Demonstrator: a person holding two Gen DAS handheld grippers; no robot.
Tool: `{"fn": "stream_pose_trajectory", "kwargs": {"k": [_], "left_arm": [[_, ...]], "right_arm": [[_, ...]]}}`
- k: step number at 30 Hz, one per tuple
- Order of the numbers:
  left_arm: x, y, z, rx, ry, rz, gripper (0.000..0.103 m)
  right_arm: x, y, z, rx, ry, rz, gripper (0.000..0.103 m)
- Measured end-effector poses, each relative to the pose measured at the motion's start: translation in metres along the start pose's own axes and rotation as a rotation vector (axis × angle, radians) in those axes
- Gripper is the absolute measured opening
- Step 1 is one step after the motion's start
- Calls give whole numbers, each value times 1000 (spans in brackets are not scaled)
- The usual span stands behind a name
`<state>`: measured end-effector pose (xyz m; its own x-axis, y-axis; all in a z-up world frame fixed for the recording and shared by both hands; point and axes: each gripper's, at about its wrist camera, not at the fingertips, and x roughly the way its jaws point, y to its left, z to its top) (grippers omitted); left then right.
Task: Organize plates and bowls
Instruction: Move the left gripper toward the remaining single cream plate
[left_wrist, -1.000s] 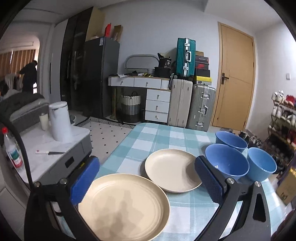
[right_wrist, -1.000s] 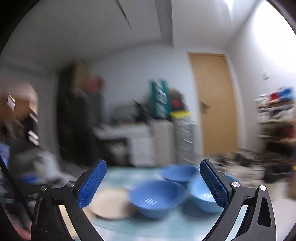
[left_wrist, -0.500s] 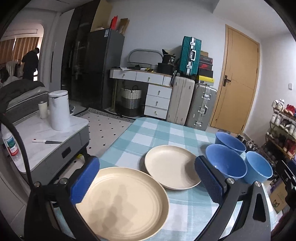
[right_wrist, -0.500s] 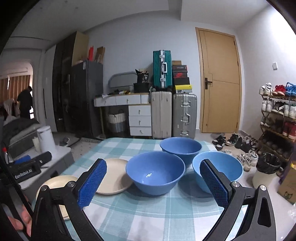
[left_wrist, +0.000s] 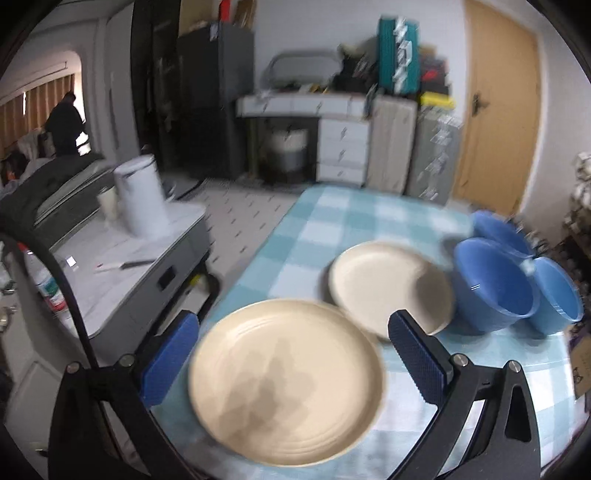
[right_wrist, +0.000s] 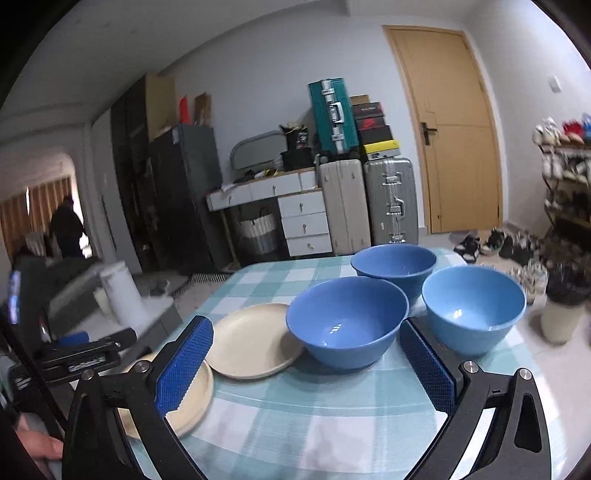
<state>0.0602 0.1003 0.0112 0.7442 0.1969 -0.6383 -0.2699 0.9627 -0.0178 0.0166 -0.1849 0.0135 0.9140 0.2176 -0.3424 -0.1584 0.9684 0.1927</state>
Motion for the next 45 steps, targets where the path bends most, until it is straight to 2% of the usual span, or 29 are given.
{"fn": "stream_pose_trajectory", "kwargs": {"k": [2, 5, 8, 12, 13, 15, 17, 20, 23, 25, 29, 32, 34, 38, 39, 40, 42, 45], "left_arm": [[12, 10, 13, -13, 78, -3, 103], [27, 24, 37, -38, 153, -35, 103], [42, 25, 56, -29, 197, -39, 103], [76, 8, 78, 80, 304, -18, 103], [89, 1, 82, 126, 346, -11, 103], [107, -7, 85, 173, 378, 4, 103], [125, -14, 88, 205, 417, -26, 103], [154, -16, 92, 163, 506, -110, 103], [180, -21, 94, 124, 578, -142, 101], [188, -26, 94, 127, 588, -148, 101], [207, -43, 95, 202, 621, -171, 101], [218, -54, 98, 255, 623, -184, 100], [227, -59, 99, 282, 634, -182, 89], [243, -60, 96, 295, 646, -181, 77], [246, -60, 95, 292, 645, -195, 68], [248, -60, 94, 289, 645, -211, 54], [254, -59, 91, 283, 659, -233, 35], [258, -60, 86, 296, 666, -236, 32]], "right_arm": [[5, 2, -3, 31, 56, 2, 102], [18, 2, -12, 124, 151, -7, 102], [34, -6, -23, 317, 219, -8, 102], [56, -12, -39, 499, 285, -42, 102], [61, -11, -41, 513, 295, -50, 102], [74, -3, -44, 529, 306, -52, 102], [80, 2, -46, 545, 292, -64, 102], [94, 9, -51, 559, 280, -90, 102], [104, 9, -59, 592, 288, -100, 102], [114, 12, -63, 596, 288, -111, 102], [119, 19, -66, 566, 254, -124, 102], [118, 24, -64, 542, 252, -98, 102], [114, 26, -61, 526, 242, -89, 102], [107, 29, -57, 511, 225, -72, 102], [106, 30, -56, 508, 223, -67, 102], [104, 33, -54, 496, 215, -65, 102], [99, 38, -51, 470, 198, -55, 102], [96, 45, -48, 453, 192, -37, 102]]}}
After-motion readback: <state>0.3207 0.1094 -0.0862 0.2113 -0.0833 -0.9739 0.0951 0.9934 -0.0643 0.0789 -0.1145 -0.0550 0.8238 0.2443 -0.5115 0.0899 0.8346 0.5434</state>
